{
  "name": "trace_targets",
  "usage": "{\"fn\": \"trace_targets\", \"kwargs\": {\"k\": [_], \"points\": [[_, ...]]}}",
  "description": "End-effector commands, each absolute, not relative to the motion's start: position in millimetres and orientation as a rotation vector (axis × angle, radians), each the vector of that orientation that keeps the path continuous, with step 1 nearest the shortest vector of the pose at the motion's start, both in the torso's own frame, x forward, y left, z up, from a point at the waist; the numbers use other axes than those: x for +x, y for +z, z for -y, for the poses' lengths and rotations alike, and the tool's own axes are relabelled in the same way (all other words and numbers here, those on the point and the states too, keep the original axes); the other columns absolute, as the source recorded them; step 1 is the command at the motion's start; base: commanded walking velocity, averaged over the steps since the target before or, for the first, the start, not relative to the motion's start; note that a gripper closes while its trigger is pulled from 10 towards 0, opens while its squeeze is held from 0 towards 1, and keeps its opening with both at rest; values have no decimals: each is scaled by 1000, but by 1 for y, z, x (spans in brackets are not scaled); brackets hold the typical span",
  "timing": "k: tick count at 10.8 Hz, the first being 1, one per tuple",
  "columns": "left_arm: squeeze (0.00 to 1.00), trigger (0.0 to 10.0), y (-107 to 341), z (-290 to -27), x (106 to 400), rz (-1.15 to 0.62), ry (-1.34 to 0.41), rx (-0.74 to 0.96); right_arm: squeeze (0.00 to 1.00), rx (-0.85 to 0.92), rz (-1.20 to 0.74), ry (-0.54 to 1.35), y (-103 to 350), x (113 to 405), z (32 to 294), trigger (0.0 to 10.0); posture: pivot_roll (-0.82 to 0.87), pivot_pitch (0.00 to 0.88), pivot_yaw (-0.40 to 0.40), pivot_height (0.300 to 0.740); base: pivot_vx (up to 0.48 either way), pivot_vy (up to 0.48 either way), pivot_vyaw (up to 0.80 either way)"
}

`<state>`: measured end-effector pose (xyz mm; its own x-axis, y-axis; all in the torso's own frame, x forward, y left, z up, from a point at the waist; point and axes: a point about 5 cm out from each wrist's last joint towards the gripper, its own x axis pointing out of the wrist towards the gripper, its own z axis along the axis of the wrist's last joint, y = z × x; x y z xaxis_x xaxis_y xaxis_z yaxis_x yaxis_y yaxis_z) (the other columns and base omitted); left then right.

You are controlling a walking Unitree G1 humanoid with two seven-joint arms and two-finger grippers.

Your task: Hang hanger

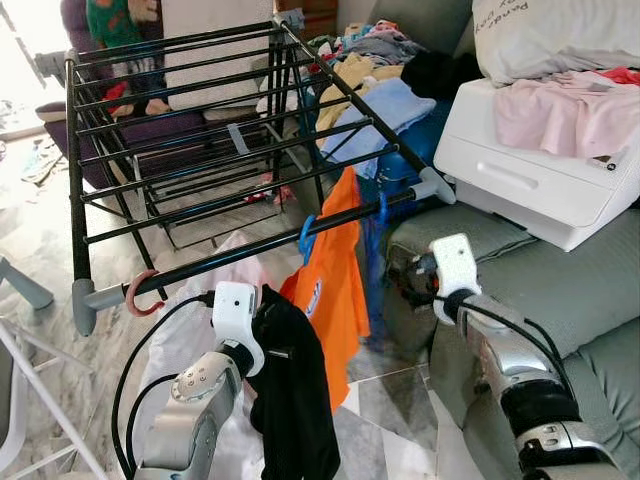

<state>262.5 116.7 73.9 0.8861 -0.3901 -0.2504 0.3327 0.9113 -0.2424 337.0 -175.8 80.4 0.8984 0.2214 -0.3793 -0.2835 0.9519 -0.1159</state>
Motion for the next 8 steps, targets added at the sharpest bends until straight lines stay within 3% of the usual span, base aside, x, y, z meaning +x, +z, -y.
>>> {"fn": "trace_targets", "kwargs": {"k": [1, 4, 8], "points": [[0, 10000, 79, -117, 265, -285, -383, -181, 0, -188, -335, 231, 90, 344, 181, 10000, -126, 0, 45, 740, 0, 0, 0], [0, 10000, 78, -118, 265, -291, -386, -181, 0, -73, -81, 241, 128, 349, 167, 10000, -131, 0, 49, 740, 0, 0, 0], [0, 10000, 78, -117, 266, -292, -382, -180, 0, 6, -152, 379, 118, 332, 126, 10000, -129, 0, 43, 740, 0, 0, 0]]}}
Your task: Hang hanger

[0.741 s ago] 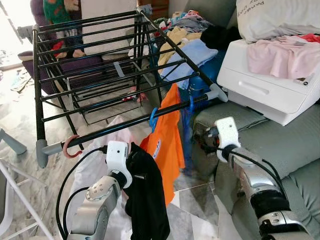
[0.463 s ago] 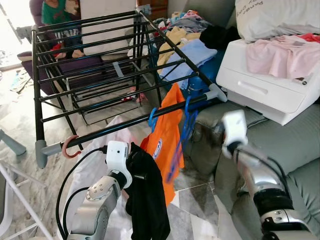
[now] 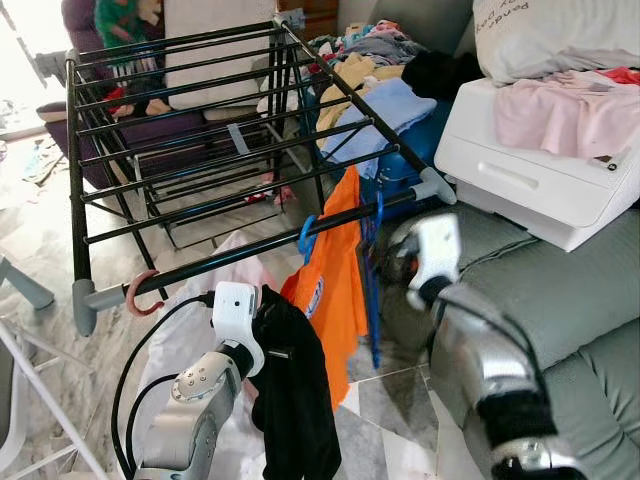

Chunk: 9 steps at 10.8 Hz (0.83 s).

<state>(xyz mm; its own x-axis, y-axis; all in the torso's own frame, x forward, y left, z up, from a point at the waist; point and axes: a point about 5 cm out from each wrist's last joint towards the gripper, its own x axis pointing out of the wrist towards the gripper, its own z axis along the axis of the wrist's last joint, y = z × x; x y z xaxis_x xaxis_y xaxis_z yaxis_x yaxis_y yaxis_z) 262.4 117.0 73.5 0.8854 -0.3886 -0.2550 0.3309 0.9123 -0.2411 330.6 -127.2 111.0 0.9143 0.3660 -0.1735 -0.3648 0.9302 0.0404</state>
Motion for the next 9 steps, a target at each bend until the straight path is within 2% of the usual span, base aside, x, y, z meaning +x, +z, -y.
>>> {"fn": "trace_targets", "kwargs": {"k": [1, 2, 4, 5, 6, 7, 9], "points": [[0, 10000, 78, -117, 266, -291, -384, -179, 0, 13, -210, 432, 111, 326, 121, 10000, -130, 0, 43, 740, 0, 0, 0], [0, 10000, 78, -117, 265, -292, -388, -178, 0, -18, -305, 478, 97, 317, 120, 10000, -133, 0, 43, 740, 0, 0, 0], [0, 10000, 77, -116, 265, -294, -390, -179, 0, -67, -391, 436, 82, 314, 132, 10000, -133, 0, 41, 740, 0, 0, 0], [0, 10000, 77, -116, 265, -295, -391, -178, 0, -89, -452, 390, 72, 312, 143, 8588, -130, 0, 41, 740, 0, 0, 0], [0, 10000, 77, -116, 265, -295, -392, -177, 0, -110, -466, 371, 71, 312, 148, 10000, -129, 0, 40, 740, 0, 0, 0], [0, 10000, 77, -116, 265, -297, -391, -177, 0, -141, -461, 320, 73, 315, 159, 10000, -132, 0, 42, 740, 0, 0, 0], [0, 10000, 76, -116, 266, -300, -395, -174, 0, -141, -429, 314, 78, 322, 164, 10000, -134, 0, 48, 740, 0, 0, 0]]}}
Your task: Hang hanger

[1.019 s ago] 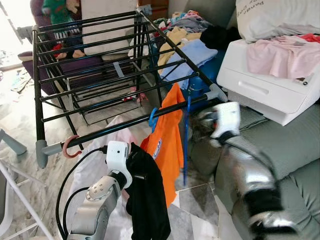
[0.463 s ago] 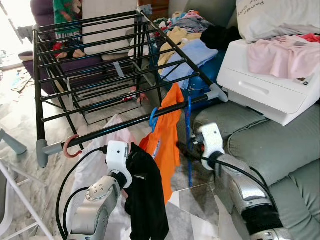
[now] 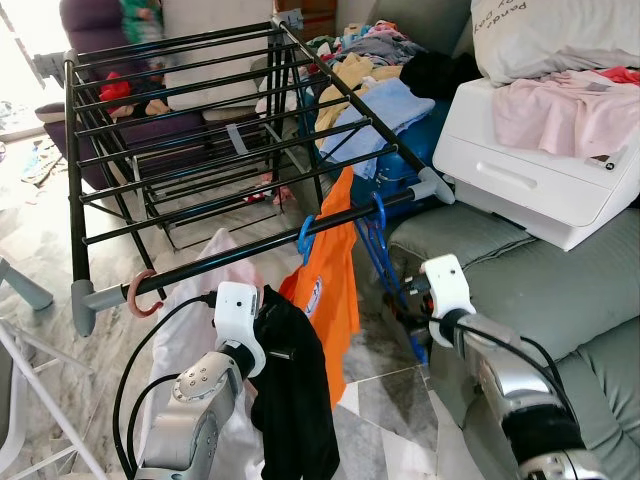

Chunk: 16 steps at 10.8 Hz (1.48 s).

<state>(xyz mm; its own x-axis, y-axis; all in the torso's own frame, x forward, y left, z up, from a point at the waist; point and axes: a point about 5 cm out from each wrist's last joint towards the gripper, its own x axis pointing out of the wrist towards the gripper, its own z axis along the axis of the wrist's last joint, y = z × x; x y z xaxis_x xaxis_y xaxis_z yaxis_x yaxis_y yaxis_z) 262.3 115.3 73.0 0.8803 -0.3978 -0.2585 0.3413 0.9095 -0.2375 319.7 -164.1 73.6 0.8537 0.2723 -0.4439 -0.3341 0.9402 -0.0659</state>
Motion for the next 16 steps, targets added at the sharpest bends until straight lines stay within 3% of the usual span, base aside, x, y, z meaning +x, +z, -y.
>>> {"fn": "trace_targets", "kwargs": {"k": [1, 2, 7, 16], "points": [[0, 10000, 76, -116, 266, -302, -397, -174, 0, -135, -419, 319, 79, 327, 164, 2863, -133, 0, 53, 740, 0, 0, 0], [0, 10000, 76, -116, 266, -305, -398, -172, 0, -119, -405, 343, 81, 332, 162, 0, -133, 0, 54, 740, 0, 0, 0], [0, 10000, 76, -115, 266, -312, -408, -170, 0, -148, -385, 334, 88, 353, 165, 0, -128, 0, 56, 740, 0, 0, 0], [0, 10000, 76, -113, 266, -317, -410, -172, 0, -234, -418, 361, 83, 357, 175, 0, -130, 0, 54, 740, 0, 0, 0]]}}
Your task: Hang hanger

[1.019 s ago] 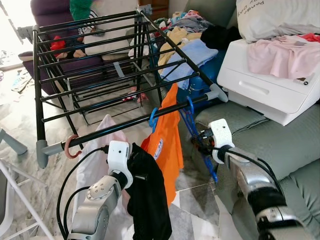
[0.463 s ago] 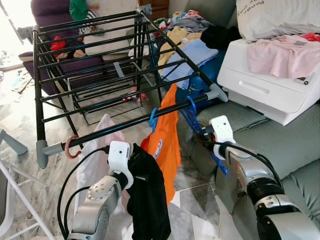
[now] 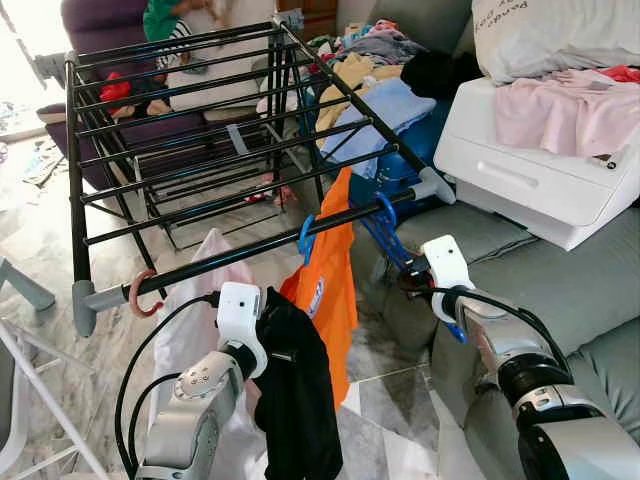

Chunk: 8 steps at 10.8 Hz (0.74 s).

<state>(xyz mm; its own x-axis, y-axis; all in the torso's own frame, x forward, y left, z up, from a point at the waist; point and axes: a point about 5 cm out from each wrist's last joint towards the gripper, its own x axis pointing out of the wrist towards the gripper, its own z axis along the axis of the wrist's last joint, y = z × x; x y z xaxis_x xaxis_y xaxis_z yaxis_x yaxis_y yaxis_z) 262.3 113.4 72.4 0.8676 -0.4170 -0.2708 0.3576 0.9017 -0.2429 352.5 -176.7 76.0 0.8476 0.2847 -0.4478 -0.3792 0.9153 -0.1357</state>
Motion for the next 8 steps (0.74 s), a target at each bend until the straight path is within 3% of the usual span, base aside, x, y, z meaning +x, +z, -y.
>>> {"fn": "trace_targets", "kwargs": {"k": [1, 6, 8], "points": [[0, 10000, 76, -113, 266, -317, -409, -171, 0, -237, -415, 367, 83, 357, 175, 0, -128, 0, 54, 740, 0, 0, 0], [0, 10000, 75, -113, 265, -319, -409, -171, 0, -271, -405, 375, 82, 357, 180, 0, -128, 0, 52, 740, 0, 0, 0], [0, 10000, 75, -113, 265, -319, -406, -169, 0, -236, -311, 366, 91, 359, 178, 0, -128, 0, 46, 740, 0, 0, 0]]}}
